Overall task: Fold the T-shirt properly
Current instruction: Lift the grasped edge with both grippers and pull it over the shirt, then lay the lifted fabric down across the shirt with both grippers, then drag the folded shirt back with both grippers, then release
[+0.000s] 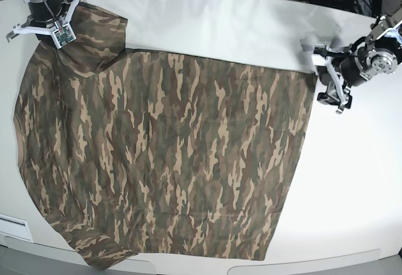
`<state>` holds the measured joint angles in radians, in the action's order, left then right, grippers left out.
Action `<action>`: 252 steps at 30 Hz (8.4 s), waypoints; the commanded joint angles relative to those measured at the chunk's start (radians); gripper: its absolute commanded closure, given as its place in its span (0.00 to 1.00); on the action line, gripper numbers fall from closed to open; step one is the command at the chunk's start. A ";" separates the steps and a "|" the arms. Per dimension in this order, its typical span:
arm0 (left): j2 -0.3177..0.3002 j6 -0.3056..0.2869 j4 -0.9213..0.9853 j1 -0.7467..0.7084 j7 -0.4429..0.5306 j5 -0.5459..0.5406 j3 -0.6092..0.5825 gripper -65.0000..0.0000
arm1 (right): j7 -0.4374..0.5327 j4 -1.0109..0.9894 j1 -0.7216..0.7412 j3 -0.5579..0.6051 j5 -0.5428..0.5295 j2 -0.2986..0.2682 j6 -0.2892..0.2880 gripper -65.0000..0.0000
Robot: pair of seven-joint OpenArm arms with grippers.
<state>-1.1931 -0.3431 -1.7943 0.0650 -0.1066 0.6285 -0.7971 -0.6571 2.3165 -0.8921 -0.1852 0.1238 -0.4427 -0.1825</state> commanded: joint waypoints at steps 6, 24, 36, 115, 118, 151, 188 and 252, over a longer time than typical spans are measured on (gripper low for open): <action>0.048 -0.057 0.000 -0.001 0.040 -0.073 -0.007 0.45 | 0.017 0.018 -0.005 -0.007 0.011 -0.009 0.011 1.00; 0.033 0.027 -0.150 -0.004 -0.164 -0.175 -0.007 1.00 | 0.013 0.019 -0.006 -0.008 0.014 -0.009 -0.019 1.00; -0.095 0.102 -0.349 -0.106 -0.285 -0.166 -0.007 1.00 | -0.018 0.019 -0.117 -0.008 0.168 -0.026 0.072 1.00; 0.214 0.303 -0.076 0.061 -0.196 -0.232 0.173 1.00 | 0.176 -0.330 0.563 -0.057 -0.312 -0.258 -0.113 1.00; 0.229 0.352 -0.075 0.083 -0.201 -0.250 0.173 1.00 | 0.213 -0.350 0.614 -0.057 -0.310 -0.259 -0.066 0.92; 0.499 0.061 0.237 0.206 -0.208 -0.613 0.169 1.00 | 0.039 -0.750 0.779 0.136 -0.520 -0.249 -0.180 1.00; 0.272 -0.100 -0.032 -0.063 -0.457 -0.745 0.169 1.00 | -0.186 -0.554 0.400 0.055 -0.517 -0.258 -0.167 1.00; 0.110 0.207 -0.517 -0.453 -0.658 -0.396 0.169 1.00 | -0.191 -0.190 -0.010 -0.053 -0.229 -0.251 0.085 1.00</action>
<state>-1.0668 -0.1455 -2.2917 -0.3878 -0.7681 0.2218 -0.6334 -0.8558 2.1098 -0.8974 -0.2298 -0.1184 -0.6788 -0.1085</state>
